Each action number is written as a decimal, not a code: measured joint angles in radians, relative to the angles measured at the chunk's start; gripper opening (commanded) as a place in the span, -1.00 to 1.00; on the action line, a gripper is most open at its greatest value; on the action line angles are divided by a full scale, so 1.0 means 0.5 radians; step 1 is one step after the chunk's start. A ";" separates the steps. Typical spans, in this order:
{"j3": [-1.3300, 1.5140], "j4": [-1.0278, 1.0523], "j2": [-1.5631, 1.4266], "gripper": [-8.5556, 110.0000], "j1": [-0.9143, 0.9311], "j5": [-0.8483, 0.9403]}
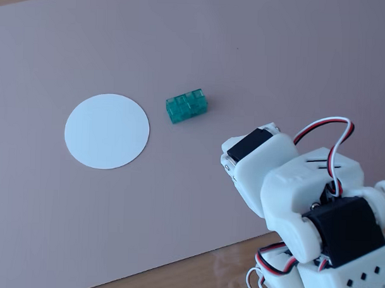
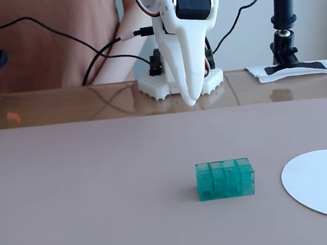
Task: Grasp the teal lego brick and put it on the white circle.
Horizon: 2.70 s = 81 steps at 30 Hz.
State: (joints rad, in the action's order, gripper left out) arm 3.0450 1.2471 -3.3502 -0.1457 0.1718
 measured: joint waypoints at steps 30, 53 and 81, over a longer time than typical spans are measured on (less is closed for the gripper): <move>-1.157 -0.172 1.485 -0.86 0.071 -0.135; -2.292 0.018 3.537 -0.42 0.025 0.163; -2.464 -0.006 3.863 -0.86 0.077 0.126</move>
State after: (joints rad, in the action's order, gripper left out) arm 1.8132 1.2441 -1.4189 -0.1074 0.2347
